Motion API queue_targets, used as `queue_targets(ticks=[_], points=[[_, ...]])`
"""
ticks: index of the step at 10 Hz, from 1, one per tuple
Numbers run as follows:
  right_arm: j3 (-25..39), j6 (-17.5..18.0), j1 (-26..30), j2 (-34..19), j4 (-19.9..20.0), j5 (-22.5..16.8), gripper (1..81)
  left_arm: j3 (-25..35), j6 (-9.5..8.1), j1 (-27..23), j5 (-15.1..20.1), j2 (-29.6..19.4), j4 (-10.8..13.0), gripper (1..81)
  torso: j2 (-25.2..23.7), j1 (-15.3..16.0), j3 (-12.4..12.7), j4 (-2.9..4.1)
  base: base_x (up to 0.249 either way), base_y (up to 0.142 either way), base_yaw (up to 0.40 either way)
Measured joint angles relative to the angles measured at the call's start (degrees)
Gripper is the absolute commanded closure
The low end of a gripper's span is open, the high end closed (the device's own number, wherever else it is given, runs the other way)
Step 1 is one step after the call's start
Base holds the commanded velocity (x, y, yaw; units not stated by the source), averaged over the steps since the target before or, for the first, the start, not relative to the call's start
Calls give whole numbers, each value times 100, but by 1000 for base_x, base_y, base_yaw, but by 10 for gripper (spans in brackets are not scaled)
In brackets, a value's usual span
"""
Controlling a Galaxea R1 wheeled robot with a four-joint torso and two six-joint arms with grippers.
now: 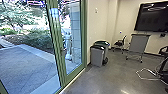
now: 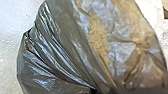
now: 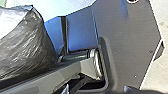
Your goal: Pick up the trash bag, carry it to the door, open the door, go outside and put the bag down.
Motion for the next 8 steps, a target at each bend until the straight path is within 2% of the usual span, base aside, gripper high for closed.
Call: queue_targets(ticks=[8], points=[[-1, 2, -1, 4, 0, 0, 10, 0, 0, 2, -2, 1, 0, 811, 0, 0, 0, 2, 161, 0, 0]])
